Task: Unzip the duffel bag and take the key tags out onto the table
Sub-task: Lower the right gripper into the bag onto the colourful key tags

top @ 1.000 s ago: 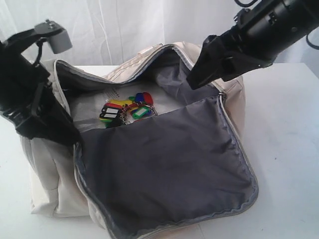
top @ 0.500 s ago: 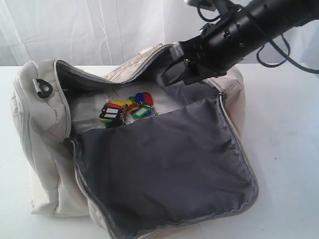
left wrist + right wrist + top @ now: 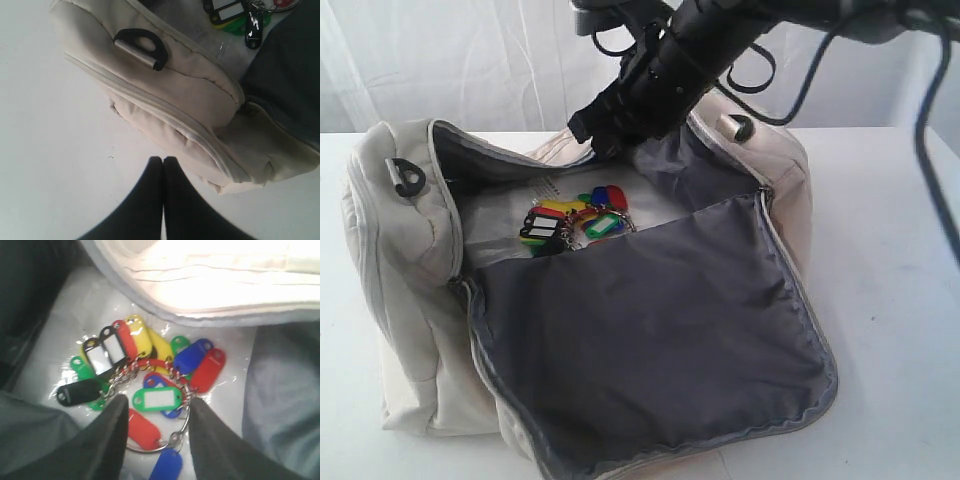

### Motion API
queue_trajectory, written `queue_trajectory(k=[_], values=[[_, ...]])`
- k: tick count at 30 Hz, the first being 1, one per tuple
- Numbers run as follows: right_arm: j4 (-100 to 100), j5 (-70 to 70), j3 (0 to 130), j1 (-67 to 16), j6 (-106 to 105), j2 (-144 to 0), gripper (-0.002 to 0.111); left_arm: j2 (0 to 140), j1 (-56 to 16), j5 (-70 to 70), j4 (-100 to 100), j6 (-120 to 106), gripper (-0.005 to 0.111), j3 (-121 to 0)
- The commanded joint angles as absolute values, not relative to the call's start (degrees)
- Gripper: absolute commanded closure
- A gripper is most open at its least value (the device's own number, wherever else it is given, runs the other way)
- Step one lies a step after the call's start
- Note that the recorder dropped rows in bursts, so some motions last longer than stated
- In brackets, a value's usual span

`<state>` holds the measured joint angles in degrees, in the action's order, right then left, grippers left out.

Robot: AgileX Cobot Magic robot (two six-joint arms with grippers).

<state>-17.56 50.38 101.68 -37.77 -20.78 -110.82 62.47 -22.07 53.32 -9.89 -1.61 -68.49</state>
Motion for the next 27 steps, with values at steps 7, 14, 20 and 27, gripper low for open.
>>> queue_trajectory(k=[7, 14, 20, 27], values=[[-13.70, 49.04, 107.86, -39.90, -23.19, -122.61, 0.026, 61.99, -22.38, 53.64, -8.53, -1.27, 0.107, -68.56], [-9.17, 49.90, 107.86, -40.12, -23.11, -125.59, 0.024, 61.99, -22.38, 53.64, -7.85, -1.52, 0.107, -68.56], [-2.57, 50.15, 107.86, -40.12, -18.05, -127.02, 0.024, 61.99, -22.38, 53.64, -7.74, -1.50, 0.107, -68.56], [-2.95, 51.52, 107.86, -41.07, -17.80, -130.17, 0.027, 61.99, -22.38, 53.53, -7.75, -1.50, 0.107, -68.56]])
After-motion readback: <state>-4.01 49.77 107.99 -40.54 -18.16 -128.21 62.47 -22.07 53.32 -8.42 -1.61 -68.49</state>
